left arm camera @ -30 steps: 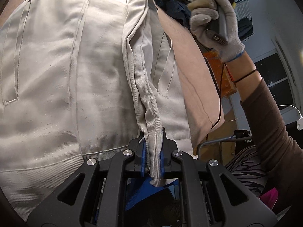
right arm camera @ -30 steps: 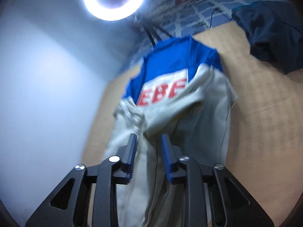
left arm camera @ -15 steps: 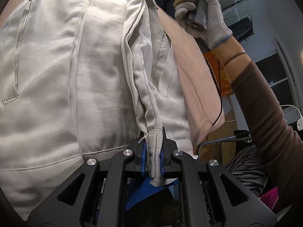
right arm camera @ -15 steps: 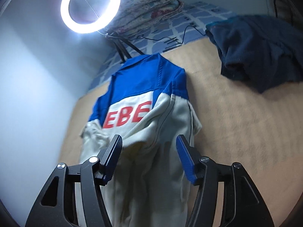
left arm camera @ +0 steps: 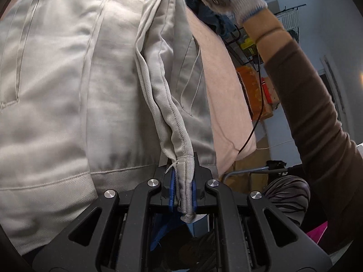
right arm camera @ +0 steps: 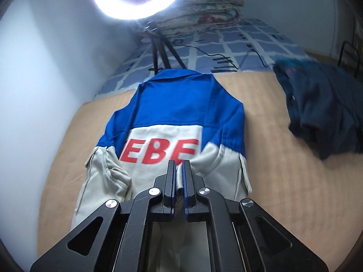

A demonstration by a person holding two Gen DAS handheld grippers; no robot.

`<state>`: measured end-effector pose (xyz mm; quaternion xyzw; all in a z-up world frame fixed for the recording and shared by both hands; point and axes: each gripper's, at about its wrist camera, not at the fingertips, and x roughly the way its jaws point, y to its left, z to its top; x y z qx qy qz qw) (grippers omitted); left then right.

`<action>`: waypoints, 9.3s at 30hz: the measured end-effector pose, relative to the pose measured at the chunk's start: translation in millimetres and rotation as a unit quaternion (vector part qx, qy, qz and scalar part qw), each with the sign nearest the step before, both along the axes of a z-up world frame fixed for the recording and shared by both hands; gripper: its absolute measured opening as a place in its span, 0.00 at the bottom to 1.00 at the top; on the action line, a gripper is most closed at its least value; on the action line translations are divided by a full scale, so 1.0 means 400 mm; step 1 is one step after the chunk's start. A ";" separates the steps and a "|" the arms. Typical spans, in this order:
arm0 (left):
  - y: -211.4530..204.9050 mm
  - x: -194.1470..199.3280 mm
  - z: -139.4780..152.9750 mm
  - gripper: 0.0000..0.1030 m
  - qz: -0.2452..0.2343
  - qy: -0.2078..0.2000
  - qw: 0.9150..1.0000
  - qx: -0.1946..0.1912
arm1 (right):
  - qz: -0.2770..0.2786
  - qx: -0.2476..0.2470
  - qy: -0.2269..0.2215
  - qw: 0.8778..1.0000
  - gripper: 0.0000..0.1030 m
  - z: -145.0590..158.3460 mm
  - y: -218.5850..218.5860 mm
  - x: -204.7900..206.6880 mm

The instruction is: Fold large clothes

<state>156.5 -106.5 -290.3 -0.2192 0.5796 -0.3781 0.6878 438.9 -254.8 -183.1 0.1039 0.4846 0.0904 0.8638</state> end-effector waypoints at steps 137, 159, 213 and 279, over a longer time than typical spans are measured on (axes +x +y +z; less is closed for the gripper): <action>0.494 -0.018 -0.017 0.50 0.203 0.009 0.979 0.026 | 0.235 0.068 0.046 0.968 0.22 -0.062 0.037 -1.125; 0.423 0.009 -0.068 0.29 0.123 0.034 0.992 0.019 | 0.182 0.250 0.121 0.943 0.32 -0.205 -0.025 -0.939; 0.314 0.423 -0.011 0.40 0.230 0.005 0.973 -0.002 | 0.012 0.305 0.129 0.944 0.22 -0.201 -0.122 -0.559; 0.326 0.295 0.045 0.20 0.213 -0.144 0.946 0.196 | 0.080 0.035 0.054 0.995 0.06 -0.113 -0.067 -0.618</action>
